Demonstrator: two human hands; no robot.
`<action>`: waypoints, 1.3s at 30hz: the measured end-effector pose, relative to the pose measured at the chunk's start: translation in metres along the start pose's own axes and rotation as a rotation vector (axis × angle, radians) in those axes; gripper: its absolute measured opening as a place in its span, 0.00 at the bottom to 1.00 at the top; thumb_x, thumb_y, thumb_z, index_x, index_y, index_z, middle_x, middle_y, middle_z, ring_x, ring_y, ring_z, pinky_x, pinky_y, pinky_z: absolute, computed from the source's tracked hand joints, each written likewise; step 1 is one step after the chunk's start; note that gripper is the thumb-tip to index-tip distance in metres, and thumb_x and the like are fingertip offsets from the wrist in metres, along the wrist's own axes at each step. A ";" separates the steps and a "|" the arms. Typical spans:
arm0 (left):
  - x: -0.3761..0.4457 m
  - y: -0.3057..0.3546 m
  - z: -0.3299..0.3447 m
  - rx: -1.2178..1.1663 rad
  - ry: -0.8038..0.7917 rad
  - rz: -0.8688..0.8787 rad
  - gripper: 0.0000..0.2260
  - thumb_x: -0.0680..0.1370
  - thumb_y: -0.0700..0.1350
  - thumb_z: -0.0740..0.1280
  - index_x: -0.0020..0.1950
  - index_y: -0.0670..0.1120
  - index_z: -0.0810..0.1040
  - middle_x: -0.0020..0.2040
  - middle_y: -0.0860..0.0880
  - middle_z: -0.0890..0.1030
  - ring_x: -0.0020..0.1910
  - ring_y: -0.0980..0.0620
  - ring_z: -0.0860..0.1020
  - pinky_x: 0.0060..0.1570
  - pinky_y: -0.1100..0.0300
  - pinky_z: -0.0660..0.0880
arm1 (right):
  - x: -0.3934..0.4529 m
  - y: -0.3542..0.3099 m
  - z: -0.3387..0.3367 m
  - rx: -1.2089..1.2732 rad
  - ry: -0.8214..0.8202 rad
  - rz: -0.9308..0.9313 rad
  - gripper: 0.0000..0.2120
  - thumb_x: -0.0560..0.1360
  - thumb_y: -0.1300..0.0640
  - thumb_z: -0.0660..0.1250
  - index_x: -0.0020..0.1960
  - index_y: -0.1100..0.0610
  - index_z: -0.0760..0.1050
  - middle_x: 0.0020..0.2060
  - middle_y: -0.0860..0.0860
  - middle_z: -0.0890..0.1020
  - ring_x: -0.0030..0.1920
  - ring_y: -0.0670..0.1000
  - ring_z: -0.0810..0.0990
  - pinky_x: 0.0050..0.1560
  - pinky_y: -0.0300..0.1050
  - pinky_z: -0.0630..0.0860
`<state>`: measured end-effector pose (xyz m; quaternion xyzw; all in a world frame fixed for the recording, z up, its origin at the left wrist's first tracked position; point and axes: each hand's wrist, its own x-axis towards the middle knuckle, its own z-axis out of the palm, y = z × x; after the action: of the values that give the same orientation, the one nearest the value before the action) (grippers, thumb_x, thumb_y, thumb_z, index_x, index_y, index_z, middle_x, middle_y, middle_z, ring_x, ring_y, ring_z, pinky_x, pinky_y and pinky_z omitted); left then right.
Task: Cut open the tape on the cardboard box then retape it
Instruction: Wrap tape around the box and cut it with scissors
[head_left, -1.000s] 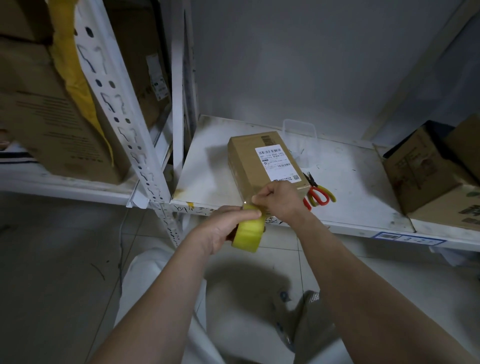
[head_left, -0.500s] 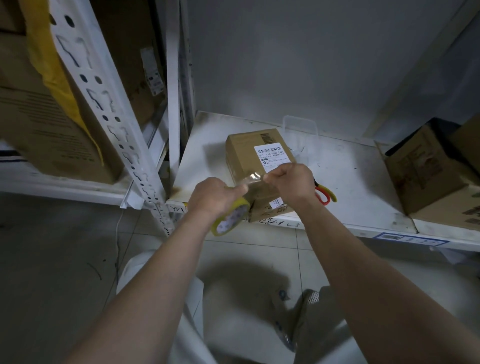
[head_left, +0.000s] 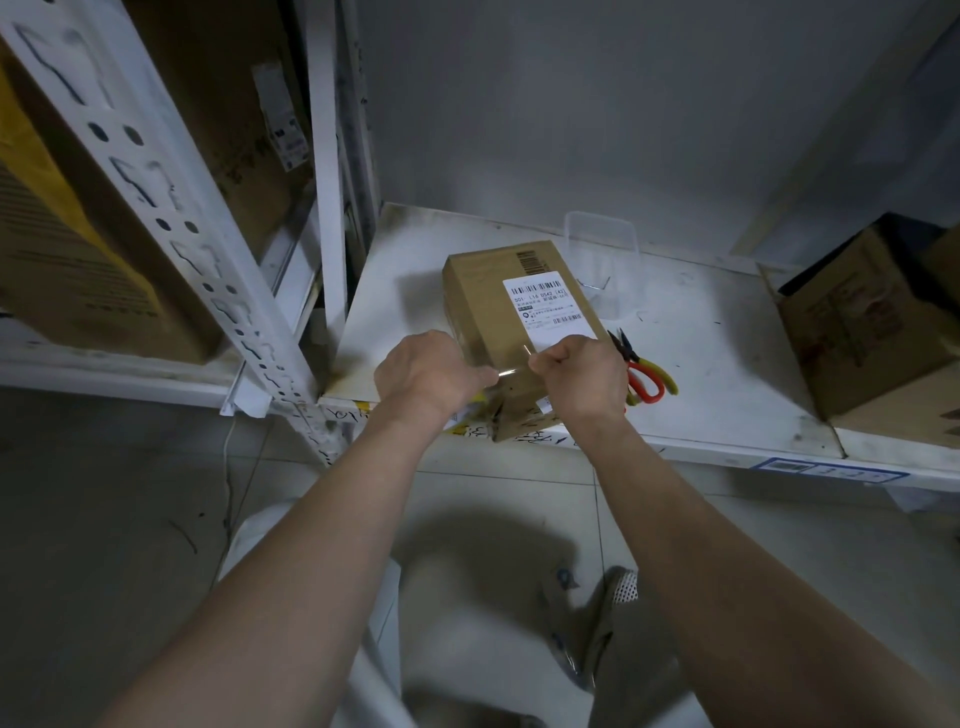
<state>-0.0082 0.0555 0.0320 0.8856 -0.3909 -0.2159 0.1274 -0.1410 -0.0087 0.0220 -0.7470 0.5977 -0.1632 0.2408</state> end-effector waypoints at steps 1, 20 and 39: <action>0.000 0.001 0.000 0.001 -0.003 0.000 0.20 0.69 0.63 0.69 0.33 0.48 0.69 0.37 0.49 0.76 0.41 0.47 0.76 0.36 0.59 0.67 | 0.000 0.000 0.000 -0.003 0.001 0.000 0.08 0.75 0.53 0.67 0.44 0.58 0.81 0.46 0.53 0.84 0.42 0.50 0.77 0.40 0.40 0.69; -0.002 0.001 -0.002 0.032 -0.012 -0.021 0.22 0.64 0.65 0.72 0.33 0.48 0.71 0.33 0.51 0.73 0.40 0.48 0.74 0.37 0.59 0.67 | 0.006 -0.001 0.007 -0.178 -0.009 -0.071 0.10 0.76 0.51 0.65 0.46 0.56 0.81 0.45 0.52 0.84 0.44 0.51 0.80 0.46 0.46 0.78; -0.007 -0.012 0.009 -0.274 -0.234 0.063 0.15 0.69 0.57 0.72 0.50 0.49 0.79 0.49 0.51 0.79 0.52 0.50 0.77 0.50 0.57 0.72 | -0.002 0.021 0.016 -0.089 0.120 0.126 0.30 0.70 0.38 0.68 0.65 0.54 0.67 0.64 0.57 0.65 0.62 0.59 0.71 0.59 0.56 0.73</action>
<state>-0.0091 0.0685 0.0210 0.8161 -0.3977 -0.3645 0.2072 -0.1506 -0.0074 -0.0025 -0.7068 0.6635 -0.1653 0.1812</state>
